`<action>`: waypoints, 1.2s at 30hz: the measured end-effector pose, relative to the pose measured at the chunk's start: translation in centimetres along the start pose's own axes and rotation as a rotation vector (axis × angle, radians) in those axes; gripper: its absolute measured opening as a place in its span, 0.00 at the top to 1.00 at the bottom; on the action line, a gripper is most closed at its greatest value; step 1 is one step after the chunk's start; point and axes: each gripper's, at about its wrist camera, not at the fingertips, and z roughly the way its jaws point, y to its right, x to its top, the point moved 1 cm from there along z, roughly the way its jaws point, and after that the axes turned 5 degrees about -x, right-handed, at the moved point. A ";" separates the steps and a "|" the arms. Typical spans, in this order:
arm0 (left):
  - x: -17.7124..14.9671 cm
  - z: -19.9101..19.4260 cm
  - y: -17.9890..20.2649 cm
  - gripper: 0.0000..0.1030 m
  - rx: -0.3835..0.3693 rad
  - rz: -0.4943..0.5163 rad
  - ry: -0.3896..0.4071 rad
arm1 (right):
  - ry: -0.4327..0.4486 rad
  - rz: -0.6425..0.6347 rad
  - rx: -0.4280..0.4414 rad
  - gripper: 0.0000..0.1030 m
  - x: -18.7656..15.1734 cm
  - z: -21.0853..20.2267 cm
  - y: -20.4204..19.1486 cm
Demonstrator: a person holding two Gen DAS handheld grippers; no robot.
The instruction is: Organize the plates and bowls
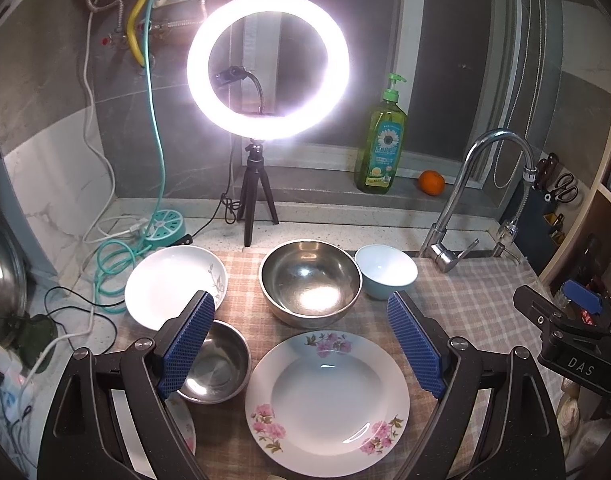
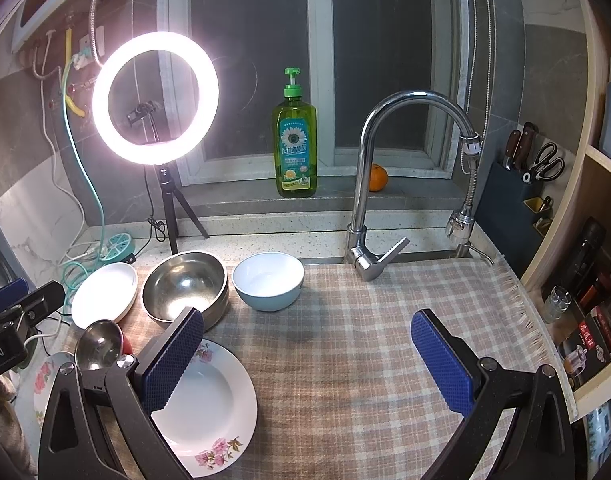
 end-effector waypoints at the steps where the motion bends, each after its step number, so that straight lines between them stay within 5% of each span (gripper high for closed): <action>1: 0.0 -0.1 0.1 0.14 -0.001 0.001 0.002 | -0.001 -0.001 0.000 0.00 0.0 0.0 0.0; 30: -0.1 0.2 0.7 0.14 -0.009 0.021 -0.009 | -0.009 -0.008 -0.023 0.00 -0.2 0.2 0.3; 36: -1.0 1.0 -0.4 0.14 -0.023 -0.012 -0.060 | -0.053 -0.019 0.033 0.00 -1.0 1.3 0.2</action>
